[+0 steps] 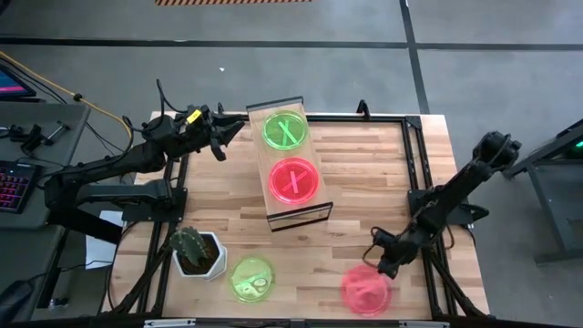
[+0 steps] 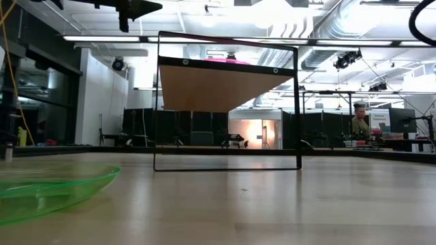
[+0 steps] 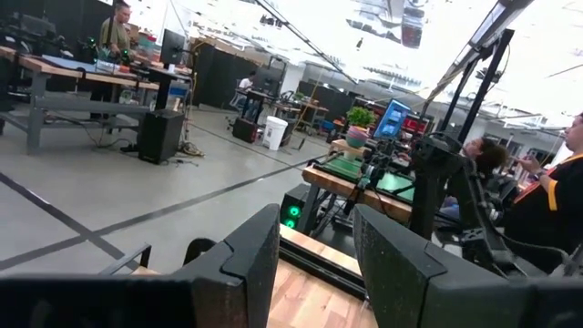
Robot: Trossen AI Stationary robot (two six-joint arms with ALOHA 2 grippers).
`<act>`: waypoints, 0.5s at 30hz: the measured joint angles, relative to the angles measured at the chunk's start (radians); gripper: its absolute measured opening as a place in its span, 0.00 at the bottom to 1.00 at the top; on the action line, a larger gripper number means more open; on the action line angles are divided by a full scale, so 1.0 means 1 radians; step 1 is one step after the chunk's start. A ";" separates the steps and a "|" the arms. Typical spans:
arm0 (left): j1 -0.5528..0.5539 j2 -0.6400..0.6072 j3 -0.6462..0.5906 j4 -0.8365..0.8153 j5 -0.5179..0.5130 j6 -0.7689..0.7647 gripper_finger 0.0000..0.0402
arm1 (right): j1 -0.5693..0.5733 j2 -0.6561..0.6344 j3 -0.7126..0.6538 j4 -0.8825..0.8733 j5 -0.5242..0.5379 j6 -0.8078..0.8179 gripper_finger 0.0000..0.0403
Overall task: Place and stack plates onto a shelf
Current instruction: Stack the light red plate on top of the light red plate on the shelf
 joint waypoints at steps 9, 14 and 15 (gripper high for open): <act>0.000 0.000 0.000 0.000 0.000 -0.001 0.33 | 0.000 -0.194 -0.201 0.363 0.100 0.095 0.00; 0.000 0.000 0.000 0.000 0.000 -0.002 0.33 | 0.000 -0.285 -0.234 0.412 0.197 0.095 0.00; 0.000 0.000 0.000 0.000 0.000 -0.002 0.33 | 0.000 -0.302 -0.234 0.427 0.217 0.089 0.00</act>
